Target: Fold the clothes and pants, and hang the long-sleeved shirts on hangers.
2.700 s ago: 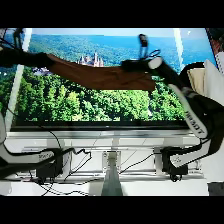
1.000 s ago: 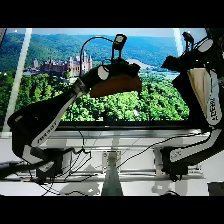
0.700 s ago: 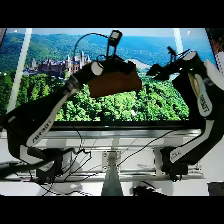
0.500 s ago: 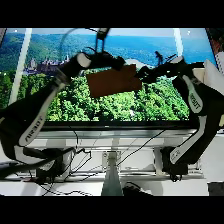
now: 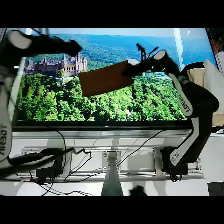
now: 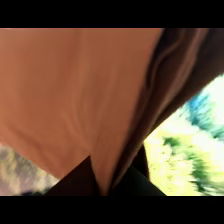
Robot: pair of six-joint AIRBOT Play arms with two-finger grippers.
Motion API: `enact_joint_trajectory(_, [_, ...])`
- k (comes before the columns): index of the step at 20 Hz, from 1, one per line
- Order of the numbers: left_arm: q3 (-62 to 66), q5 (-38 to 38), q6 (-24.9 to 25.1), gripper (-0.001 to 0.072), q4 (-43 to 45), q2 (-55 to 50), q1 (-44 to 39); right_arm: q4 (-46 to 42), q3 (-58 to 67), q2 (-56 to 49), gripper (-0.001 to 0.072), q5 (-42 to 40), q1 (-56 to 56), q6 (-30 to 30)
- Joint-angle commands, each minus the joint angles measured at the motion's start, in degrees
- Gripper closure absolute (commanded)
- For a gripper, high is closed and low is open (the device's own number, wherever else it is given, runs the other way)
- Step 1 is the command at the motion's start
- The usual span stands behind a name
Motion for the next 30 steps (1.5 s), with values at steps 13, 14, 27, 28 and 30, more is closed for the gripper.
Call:
enact_joint_trajectory(13, [0.02, -4.37, -0.04, 0.0009, 2.36, 4.44, 9.53, -44.52, 4.44, 42.53, 0.0700, 25.46, -41.27, 31.32])
enact_joint_trajectory(14, [0.02, -4.37, -0.04, 0.0009, 2.36, 4.44, 9.53, -46.95, 4.44, 43.95, 0.0700, 27.26, -44.70, 34.91])
enact_joint_trajectory(27, [0.02, -4.35, -0.04, 0.0009, 2.36, 4.44, 9.55, -40.11, 4.13, 43.82, 0.0561, 29.42, -52.28, 31.23])
enact_joint_trajectory(28, [0.02, -4.37, -0.04, 0.0009, 2.36, 4.44, 9.53, -38.75, 4.13, 43.58, 0.0654, 28.33, -49.20, 31.15])
enact_joint_trajectory(30, [0.02, -4.37, -0.04, 0.0009, 2.36, 4.44, 9.55, -37.99, 4.13, 43.41, 0.0699, 25.00, -39.91, 28.87])
